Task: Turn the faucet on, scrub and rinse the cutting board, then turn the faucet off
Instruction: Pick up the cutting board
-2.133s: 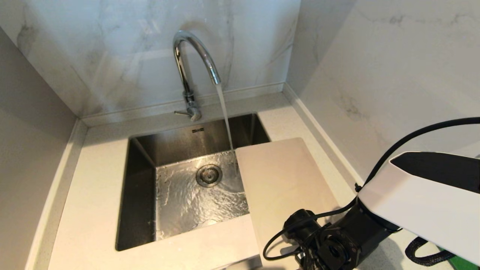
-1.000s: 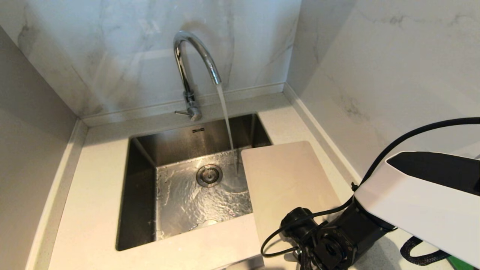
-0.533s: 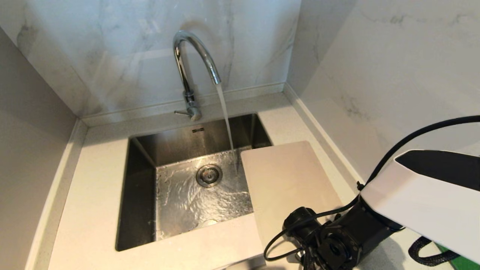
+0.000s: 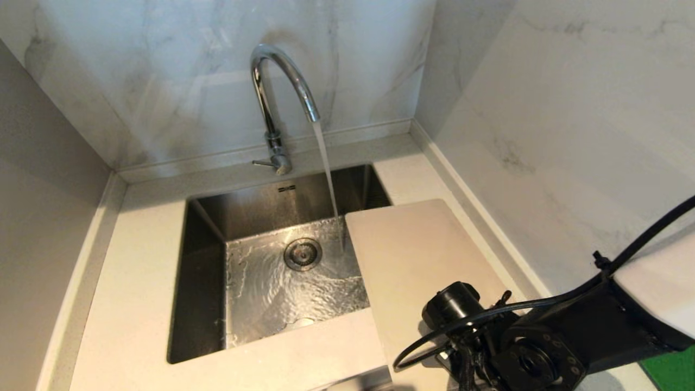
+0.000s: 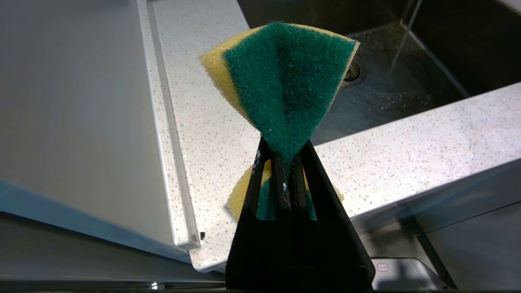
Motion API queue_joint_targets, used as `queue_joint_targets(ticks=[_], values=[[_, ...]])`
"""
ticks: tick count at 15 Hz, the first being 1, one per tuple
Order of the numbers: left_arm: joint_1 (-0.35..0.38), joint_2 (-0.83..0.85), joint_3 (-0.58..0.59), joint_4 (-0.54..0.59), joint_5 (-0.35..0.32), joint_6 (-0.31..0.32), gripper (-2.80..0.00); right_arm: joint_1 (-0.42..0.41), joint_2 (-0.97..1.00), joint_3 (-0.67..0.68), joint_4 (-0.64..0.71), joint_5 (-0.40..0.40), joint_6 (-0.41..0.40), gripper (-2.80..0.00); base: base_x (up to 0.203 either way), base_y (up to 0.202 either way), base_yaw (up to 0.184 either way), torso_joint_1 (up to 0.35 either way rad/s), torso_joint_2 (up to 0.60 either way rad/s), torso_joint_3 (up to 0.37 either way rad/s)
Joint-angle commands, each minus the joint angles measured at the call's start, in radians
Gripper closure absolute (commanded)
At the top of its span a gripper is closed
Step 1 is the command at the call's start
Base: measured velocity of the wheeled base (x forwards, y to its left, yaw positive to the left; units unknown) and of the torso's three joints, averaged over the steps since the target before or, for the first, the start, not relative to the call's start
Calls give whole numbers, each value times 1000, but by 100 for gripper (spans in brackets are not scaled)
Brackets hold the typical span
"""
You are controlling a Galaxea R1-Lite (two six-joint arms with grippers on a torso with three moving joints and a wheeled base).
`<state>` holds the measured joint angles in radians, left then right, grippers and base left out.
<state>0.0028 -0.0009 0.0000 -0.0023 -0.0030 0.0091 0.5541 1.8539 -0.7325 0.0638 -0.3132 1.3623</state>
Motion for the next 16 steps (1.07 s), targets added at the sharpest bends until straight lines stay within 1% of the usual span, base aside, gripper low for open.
queue_joint_targets(ticks=[1,4,9,12,14,16], values=[[0,-1,3,-1,0,0,0,16,-99,9,-4,-10,-11,0,0,0,0,0,0,0],[0,-1,3,0,0,0,0,25,-156,12,-1,-49,-36,0,0,0,0,0,0,0],[0,-1,3,-1,0,-1,0,25,-222,33,-4,-49,-101,0,0,0,0,0,0,0],[0,-1,3,-1,0,0,0,24,-228,33,-4,-50,-158,0,0,0,0,0,0,0],[0,-1,3,-1,0,0,0,24,-247,30,-2,-48,-215,0,0,0,0,0,0,0],[0,-1,3,-1,0,-1,0,24,-282,31,2,-45,-305,0,0,0,0,0,0,0]])
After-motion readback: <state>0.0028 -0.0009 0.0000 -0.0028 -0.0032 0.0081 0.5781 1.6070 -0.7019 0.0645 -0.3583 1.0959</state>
